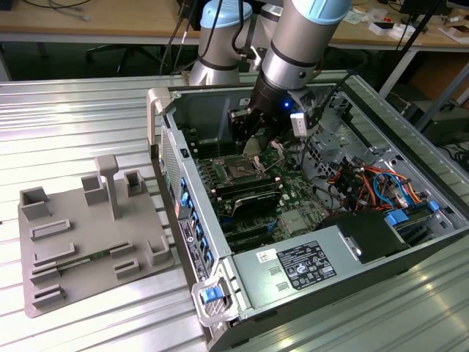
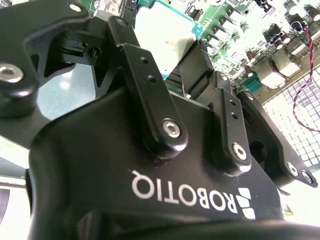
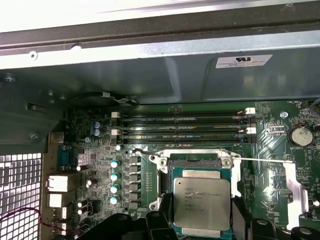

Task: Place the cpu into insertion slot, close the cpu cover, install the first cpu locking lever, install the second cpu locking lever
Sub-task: 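Place the cpu into insertion slot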

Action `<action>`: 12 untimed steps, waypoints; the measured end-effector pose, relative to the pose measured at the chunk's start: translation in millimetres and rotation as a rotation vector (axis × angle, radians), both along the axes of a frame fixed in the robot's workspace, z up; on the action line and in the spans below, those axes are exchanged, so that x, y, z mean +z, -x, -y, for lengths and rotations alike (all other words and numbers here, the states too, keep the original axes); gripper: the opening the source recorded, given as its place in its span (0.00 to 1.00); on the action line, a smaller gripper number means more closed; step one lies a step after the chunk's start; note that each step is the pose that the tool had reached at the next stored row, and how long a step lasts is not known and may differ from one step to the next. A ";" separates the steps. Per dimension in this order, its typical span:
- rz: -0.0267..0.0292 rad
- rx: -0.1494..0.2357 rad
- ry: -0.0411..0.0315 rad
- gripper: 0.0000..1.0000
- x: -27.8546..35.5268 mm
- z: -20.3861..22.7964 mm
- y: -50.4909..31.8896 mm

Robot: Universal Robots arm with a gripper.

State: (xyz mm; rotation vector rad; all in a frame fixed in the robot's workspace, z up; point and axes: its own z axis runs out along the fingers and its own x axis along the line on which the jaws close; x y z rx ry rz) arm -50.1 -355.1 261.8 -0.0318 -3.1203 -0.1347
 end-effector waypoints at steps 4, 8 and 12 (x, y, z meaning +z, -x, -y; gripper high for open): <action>0.0000 0.000 0.0001 0.55 -1.6 0.0 0.0; 0.0000 0.000 0.0001 0.55 -2.9 0.0 0.0; -0.0001 0.000 0.0000 0.55 -4.1 0.0 0.0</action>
